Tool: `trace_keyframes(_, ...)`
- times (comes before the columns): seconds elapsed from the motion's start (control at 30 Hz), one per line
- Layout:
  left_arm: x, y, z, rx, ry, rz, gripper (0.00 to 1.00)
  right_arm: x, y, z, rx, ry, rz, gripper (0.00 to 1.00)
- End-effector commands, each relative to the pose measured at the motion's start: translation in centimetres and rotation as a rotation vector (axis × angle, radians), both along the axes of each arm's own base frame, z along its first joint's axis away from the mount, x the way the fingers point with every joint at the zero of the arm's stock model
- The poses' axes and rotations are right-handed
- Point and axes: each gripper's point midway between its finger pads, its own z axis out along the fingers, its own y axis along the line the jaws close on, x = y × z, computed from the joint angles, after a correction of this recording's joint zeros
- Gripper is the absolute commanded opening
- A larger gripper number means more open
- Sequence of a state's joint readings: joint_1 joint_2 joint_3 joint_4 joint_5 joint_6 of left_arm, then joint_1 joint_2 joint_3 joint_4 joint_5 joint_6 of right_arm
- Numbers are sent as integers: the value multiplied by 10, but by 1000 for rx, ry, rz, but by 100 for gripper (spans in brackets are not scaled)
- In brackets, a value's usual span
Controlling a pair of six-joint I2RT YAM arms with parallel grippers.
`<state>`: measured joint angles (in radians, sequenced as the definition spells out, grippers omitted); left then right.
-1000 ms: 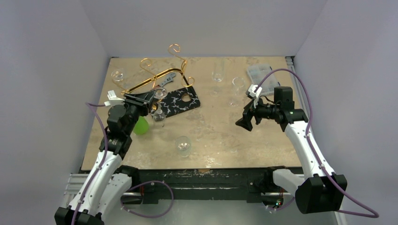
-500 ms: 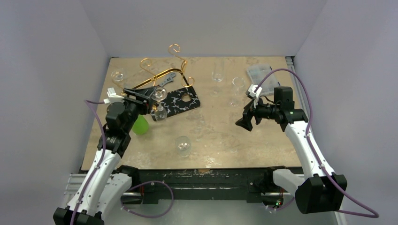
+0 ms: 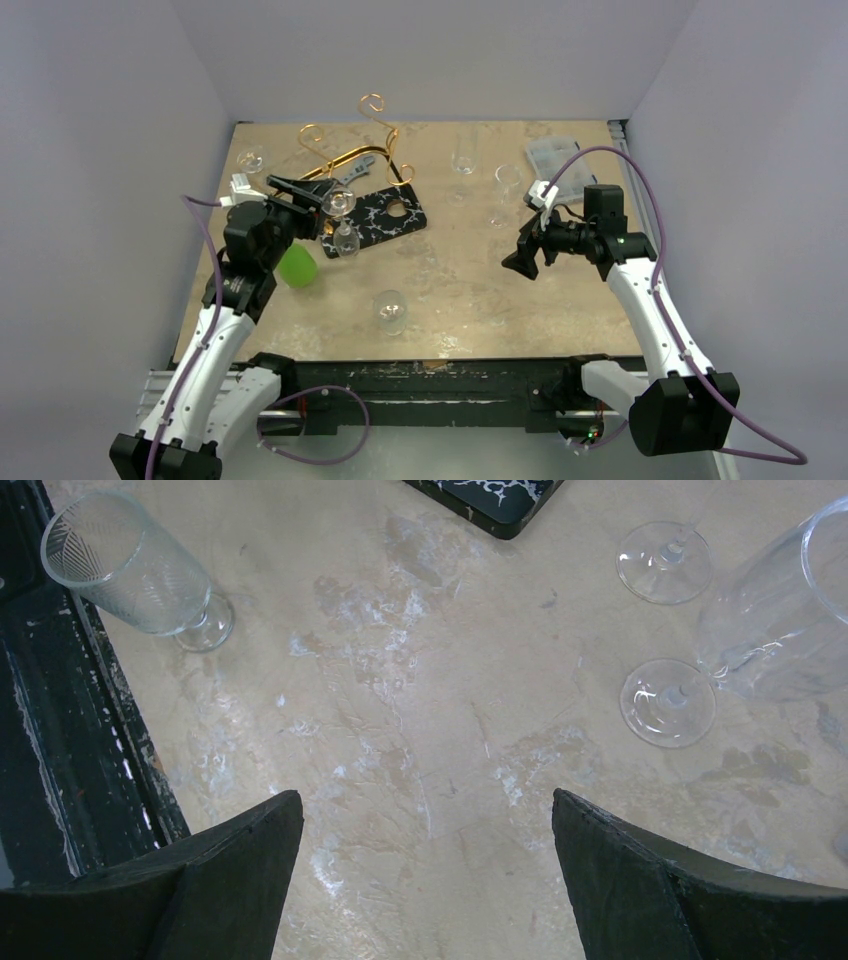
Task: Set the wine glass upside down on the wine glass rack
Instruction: Turn the wine glass upside down at the wine rack.
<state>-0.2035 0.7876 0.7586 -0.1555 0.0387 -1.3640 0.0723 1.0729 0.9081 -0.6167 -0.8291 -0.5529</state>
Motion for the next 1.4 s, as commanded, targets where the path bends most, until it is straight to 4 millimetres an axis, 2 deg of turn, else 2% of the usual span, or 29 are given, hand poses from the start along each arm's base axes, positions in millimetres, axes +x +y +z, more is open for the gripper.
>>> trace_keyframes(0.0, 1, -7, 26, 52, -66, -55, 69, 0, 0, 7, 1, -36, 9, 91)
trace_keyframes(0.4, 7, -9, 22, 138, -58, -80, 70, -1, 0, 7, 2, -34, 10, 91)
trace_keyframes(1.37, 15, -11, 30, 279, -81, -130, 75, -2, 0, 6, 1, -33, 15, 91)
